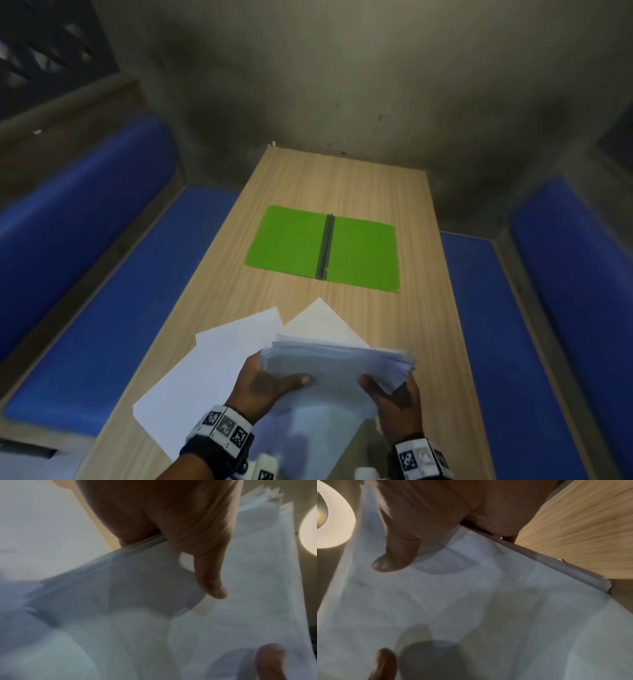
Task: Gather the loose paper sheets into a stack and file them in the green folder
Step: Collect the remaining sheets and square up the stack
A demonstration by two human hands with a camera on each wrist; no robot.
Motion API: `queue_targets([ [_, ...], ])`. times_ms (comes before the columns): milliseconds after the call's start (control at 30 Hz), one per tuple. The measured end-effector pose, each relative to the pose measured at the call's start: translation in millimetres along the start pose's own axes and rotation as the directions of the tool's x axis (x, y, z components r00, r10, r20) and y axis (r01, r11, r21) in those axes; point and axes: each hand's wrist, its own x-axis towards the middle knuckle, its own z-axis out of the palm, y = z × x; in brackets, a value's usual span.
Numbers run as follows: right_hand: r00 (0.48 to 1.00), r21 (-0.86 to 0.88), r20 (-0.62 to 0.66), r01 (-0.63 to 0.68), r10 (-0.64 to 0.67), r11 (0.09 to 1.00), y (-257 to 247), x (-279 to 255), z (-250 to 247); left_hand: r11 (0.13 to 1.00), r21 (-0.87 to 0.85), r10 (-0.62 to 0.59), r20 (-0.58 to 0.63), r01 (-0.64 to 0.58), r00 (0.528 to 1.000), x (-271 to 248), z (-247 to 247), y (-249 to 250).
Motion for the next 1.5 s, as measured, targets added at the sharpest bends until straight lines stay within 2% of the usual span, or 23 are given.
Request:
queue_targets([
  [67,0.998,0.041,-0.036,0.045,-0.044,0.998,-14.9,-1.5,-3.3,0.995,0.014,0.102,-0.029,-0.101,0.994,-4.2,-7.4,2.3],
  [167,0.975,0.180,-0.102,0.215,-0.199,0.960,-40.1,-5.1,2.0,0.964,-0.070,0.251,-0.096,-0.258,0.963,-12.6,-4.9,21.3],
  [233,0.968,0.260,-0.170,0.226,-0.186,0.939,-53.7,-8.9,12.9,0.948,-0.118,0.272,-0.183,-0.296,0.945,-17.5,5.9,36.1],
  [367,0.951,0.178,-0.298,0.135,-0.077,0.975,-60.8,-8.5,31.4,0.979,-0.025,0.176,-0.410,-0.203,0.895,-13.5,28.1,49.5],
  [500,0.930,0.087,-0.360,0.115,-0.076,0.990,-54.0,-5.9,26.7,0.990,-0.008,0.120,-0.471,-0.140,0.874,-5.1,27.3,46.8],
  [600,0.948,0.158,-0.307,0.141,-0.087,0.977,-53.5,-7.6,22.9,0.988,-0.003,0.139,-0.418,-0.155,0.898,-3.8,25.8,41.6],
  [667,0.953,0.135,-0.264,0.186,-0.146,0.973,-53.3,-7.4,23.8,0.987,0.000,0.148,-0.370,-0.159,0.917,-5.8,27.4,39.4],
  [767,0.951,0.164,-0.256,0.221,-0.175,0.961,-48.0,-2.2,22.1,0.978,-0.044,0.175,-0.336,-0.202,0.926,-10.0,22.9,37.6],
  [833,0.957,0.219,-0.213,0.241,-0.195,0.945,-42.4,4.0,13.9,0.965,-0.113,0.202,-0.249,-0.236,0.947,-9.8,12.2,29.1],
  [867,0.965,0.231,-0.150,0.248,-0.217,0.941,-37.1,8.0,8.3,0.963,-0.130,0.211,-0.182,-0.236,0.961,-9.2,5.7,22.0],
  [967,0.965,0.099,0.084,0.239,-0.247,0.966,-20.0,14.3,-5.7,0.984,-0.091,0.152,-0.010,-0.152,0.988,-7.7,-5.6,-4.5],
  [1000,0.967,0.058,0.122,0.217,-0.222,0.975,-15.6,15.9,-8.8,0.990,-0.085,0.114,0.023,-0.111,0.993,-7.0,-6.6,-10.5],
  [1100,0.972,-0.027,0.180,0.159,-0.152,0.987,-11.1,18.2,-7.1,0.999,-0.038,0.031,0.024,-0.030,0.999,7.7,-12.5,-27.6],
  [1167,0.978,-0.088,0.187,0.107,-0.089,0.990,-8.5,20.1,-1.9,0.997,0.075,-0.042,0.085,0.036,0.995,13.7,-13.0,-22.4],
  [1233,0.979,-0.101,0.167,0.135,-0.117,0.986,-9.6,20.3,2.0,0.989,0.149,-0.026,0.105,0.011,0.994,17.6,-9.3,-18.6],
  [1333,0.970,-0.131,0.160,0.204,-0.182,0.970,-21.3,18.0,1.2,0.995,0.095,0.031,0.095,-0.040,0.995,18.1,-3.1,-12.5],
  [1400,0.944,-0.191,0.216,0.293,-0.251,0.937,-31.1,17.4,-1.0,0.997,0.068,0.036,0.082,-0.042,0.996,16.3,-1.9,-5.4],
  [1433,0.941,-0.194,0.228,0.298,-0.252,0.935,-29.0,19.4,-2.3,0.997,0.070,0.032,0.088,-0.039,0.996,15.3,-1.6,-2.9],
  [1500,0.971,-0.175,0.186,0.181,-0.148,0.968,-18.7,22.9,-1.3,0.994,0.102,0.016,0.119,-0.028,0.993,15.6,0.6,-6.9],
])
